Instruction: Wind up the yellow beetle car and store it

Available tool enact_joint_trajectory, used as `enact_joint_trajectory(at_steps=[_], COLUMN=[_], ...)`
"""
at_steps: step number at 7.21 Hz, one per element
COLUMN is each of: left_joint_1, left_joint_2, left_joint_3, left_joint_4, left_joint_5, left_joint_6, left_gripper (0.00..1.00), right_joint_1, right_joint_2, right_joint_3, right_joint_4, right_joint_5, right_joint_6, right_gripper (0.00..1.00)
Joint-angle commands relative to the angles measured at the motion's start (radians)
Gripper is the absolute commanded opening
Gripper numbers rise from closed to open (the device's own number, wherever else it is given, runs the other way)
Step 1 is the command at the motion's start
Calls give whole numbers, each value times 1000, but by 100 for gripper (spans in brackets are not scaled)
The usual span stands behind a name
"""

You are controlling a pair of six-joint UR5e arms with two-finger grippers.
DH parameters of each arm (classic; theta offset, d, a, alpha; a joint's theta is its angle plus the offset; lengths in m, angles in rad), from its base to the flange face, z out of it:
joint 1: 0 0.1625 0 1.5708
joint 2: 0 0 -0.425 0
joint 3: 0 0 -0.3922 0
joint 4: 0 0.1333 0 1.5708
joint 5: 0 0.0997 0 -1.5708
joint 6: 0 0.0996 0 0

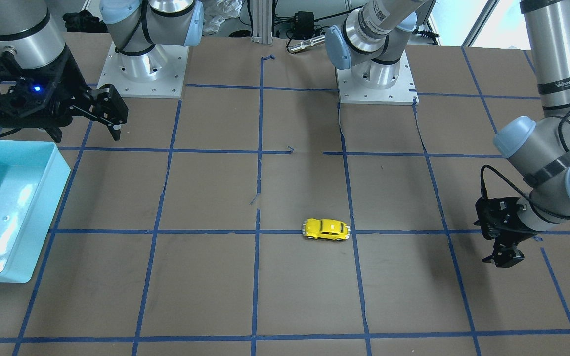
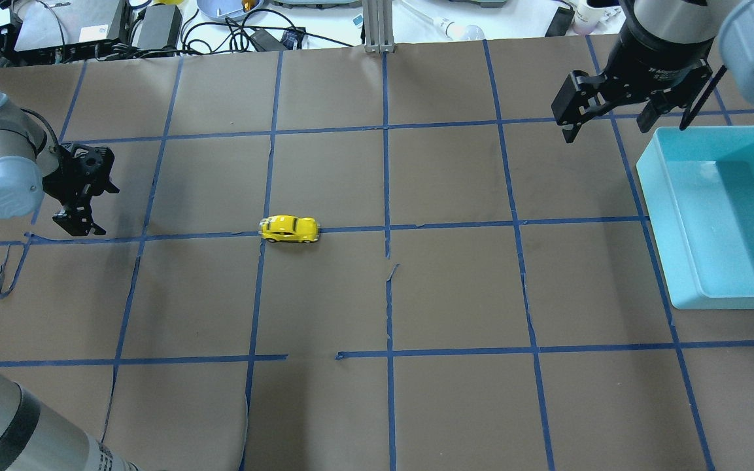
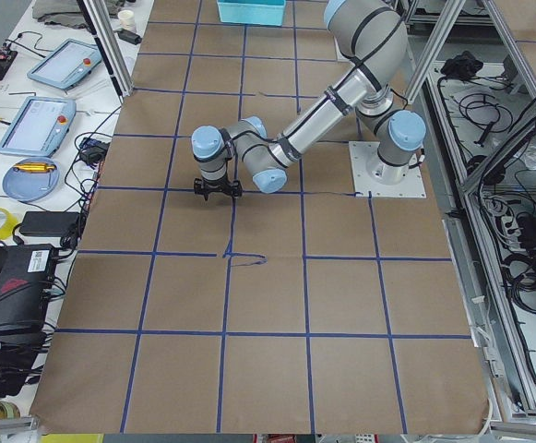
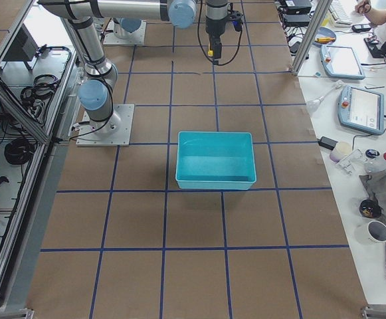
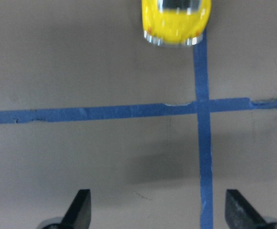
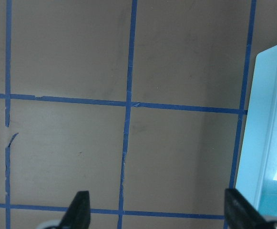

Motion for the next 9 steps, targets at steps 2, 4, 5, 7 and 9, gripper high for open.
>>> enact_joint_trajectory(at_steps=[2,4,5,7,9], left_joint_1=[0,0,0,0,-23], left_joint_2=[0,0,0,5,50], left_joint_3=[0,0,0,0,-3], left_joint_4=[0,0,0,0,-46], left_joint_5=[0,0,0,0,-1], left_joint_6=[0,0,0,-6,-231], left_gripper=[100,100,100,100,100], right_joint_1=[46,54,54,54,54], right_joint_2=[0,0,0,0,6], right_joint_3=[-1,4,7,10,15], right_joint_4=[-1,0,2,3,5], right_joint_5=[-2,9,7,7,-11], right_joint_6=[18,24,24,24,21], right_gripper=[100,100,100,100,100])
